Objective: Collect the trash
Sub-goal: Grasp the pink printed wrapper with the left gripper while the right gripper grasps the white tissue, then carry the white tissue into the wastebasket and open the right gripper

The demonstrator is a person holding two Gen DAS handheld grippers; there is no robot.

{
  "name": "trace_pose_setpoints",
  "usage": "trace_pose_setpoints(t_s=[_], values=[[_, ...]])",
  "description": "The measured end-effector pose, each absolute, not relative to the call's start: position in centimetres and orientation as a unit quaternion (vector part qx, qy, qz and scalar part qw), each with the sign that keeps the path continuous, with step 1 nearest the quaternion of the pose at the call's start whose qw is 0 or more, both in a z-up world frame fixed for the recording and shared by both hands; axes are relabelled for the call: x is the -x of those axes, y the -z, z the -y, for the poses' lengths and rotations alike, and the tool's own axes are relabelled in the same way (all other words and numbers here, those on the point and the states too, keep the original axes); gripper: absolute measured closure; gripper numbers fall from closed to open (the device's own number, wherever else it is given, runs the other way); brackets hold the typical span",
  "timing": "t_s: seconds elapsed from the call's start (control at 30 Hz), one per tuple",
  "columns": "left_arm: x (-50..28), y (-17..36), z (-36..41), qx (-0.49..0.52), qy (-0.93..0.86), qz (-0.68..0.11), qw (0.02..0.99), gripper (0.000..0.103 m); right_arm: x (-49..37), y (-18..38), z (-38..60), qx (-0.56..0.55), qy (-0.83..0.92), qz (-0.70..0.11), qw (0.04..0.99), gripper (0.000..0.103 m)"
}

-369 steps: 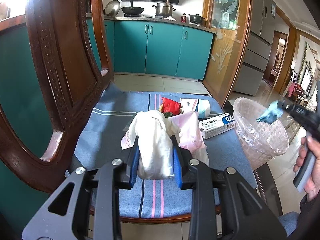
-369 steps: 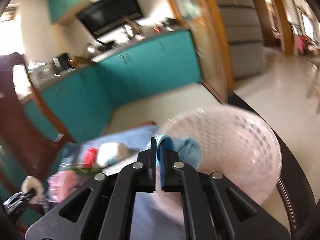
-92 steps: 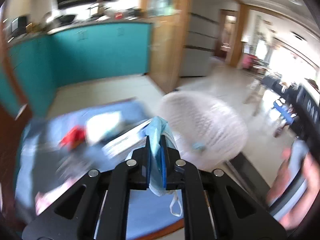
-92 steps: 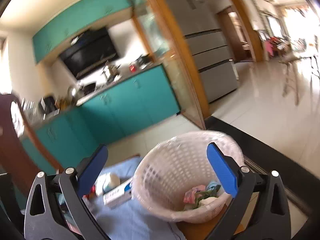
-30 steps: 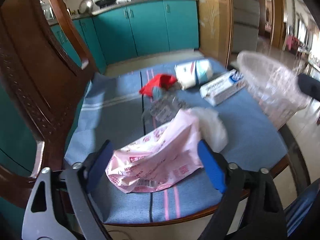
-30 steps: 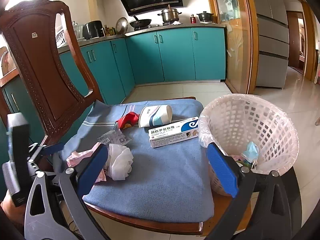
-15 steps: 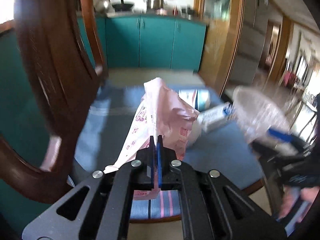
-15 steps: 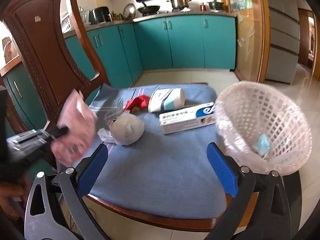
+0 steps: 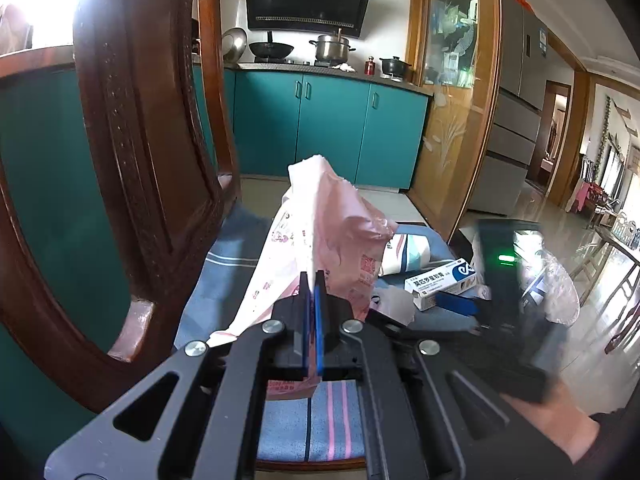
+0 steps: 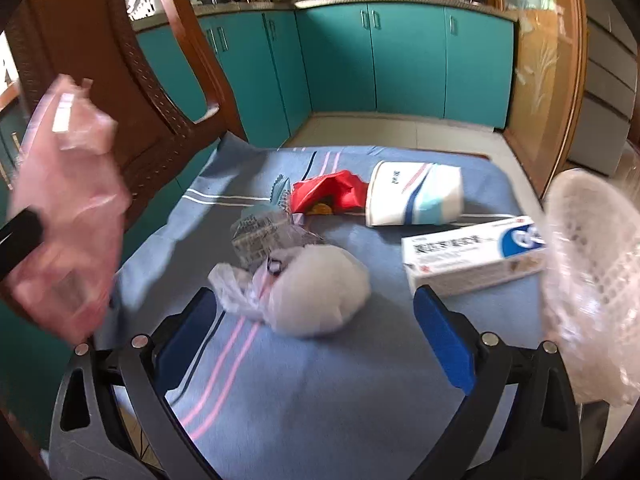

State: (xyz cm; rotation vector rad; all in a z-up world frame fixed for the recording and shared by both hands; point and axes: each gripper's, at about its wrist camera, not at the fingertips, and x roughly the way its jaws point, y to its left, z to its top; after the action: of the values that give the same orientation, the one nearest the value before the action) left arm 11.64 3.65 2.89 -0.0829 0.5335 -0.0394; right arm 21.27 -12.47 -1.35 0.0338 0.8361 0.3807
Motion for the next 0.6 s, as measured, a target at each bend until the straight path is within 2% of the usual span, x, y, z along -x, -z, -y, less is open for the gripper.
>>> trace_pose_setpoints(t_s=[0.1,0.2,0.43,0.6], values=[[-11.7,-2.7,-3.8,0.038,0.017,-0.271,0.962,0.100,-22.6,3.0,11.9,-0.014,-0.189,-0.442,0.877,0.077],[-12.1,-2.7,-4.1,0.040,0.015,-0.280,0.959,0.100,-21.2,1.6,12.6,-0.026,-0.204,-0.441,0.874,0.082],[-12.3,-2.5,-4.3,0.048,0.019,-0.298,0.953,0.100,-14.2,-5.4,18.1,-0.043,-0.209,-0.351,0.912,0.083],[-12.3,-2.2,-3.4,0.032,0.028,-0.304,0.952,0.100,-11.3,-6.0,21.7,-0.055,-0.181,-0.324,0.927,0.083]])
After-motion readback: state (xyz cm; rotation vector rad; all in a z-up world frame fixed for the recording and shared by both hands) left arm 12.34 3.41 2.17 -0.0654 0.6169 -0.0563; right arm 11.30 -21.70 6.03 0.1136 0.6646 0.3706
